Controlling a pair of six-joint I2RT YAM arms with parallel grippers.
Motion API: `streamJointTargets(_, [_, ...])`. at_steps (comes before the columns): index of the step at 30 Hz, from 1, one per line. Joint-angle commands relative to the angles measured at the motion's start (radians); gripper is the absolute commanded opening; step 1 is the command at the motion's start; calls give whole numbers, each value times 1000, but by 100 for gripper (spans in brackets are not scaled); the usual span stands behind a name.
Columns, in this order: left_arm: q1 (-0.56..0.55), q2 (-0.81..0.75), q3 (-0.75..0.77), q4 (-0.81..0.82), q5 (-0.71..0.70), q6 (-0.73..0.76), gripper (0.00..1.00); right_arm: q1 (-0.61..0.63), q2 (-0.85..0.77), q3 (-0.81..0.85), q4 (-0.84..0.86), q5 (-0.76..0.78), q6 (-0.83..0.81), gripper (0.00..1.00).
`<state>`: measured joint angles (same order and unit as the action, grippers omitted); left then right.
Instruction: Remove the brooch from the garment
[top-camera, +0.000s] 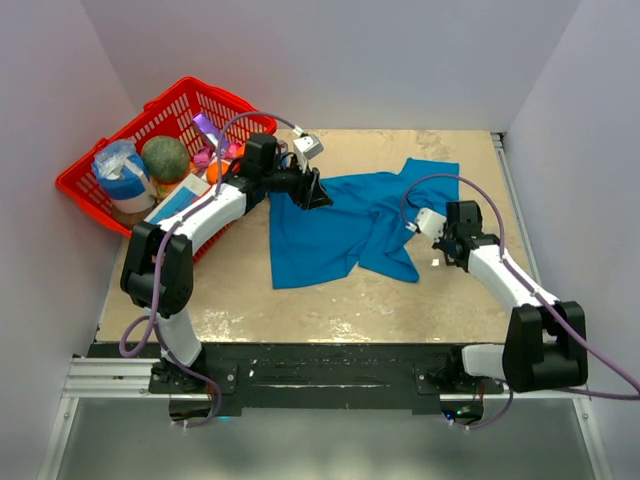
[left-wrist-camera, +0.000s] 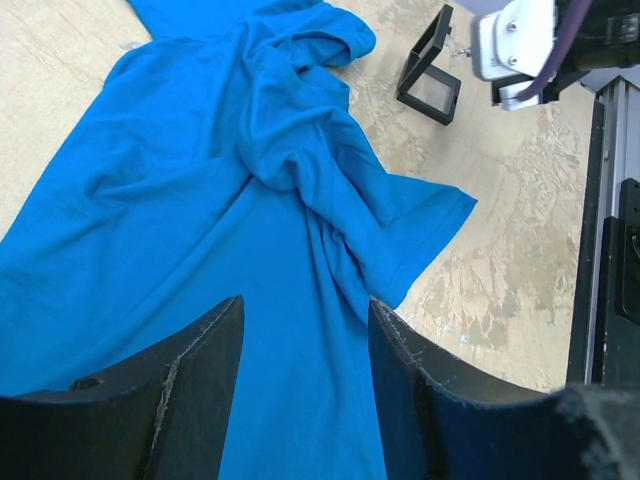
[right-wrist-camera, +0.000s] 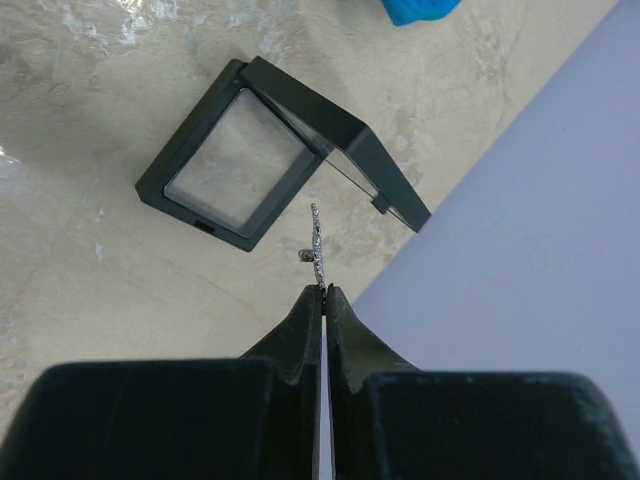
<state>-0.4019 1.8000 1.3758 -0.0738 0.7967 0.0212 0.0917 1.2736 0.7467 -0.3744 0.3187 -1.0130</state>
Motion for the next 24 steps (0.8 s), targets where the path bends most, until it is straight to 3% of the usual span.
streamJointTargets(1, [-3,-39,5,-3,-16,31,57,-15,56,35,81,-36,-9,0])
streamJointTargets(24, [-2,-22,17,-6,-31,37,56,-30,187,71,97,-27,-52,0])
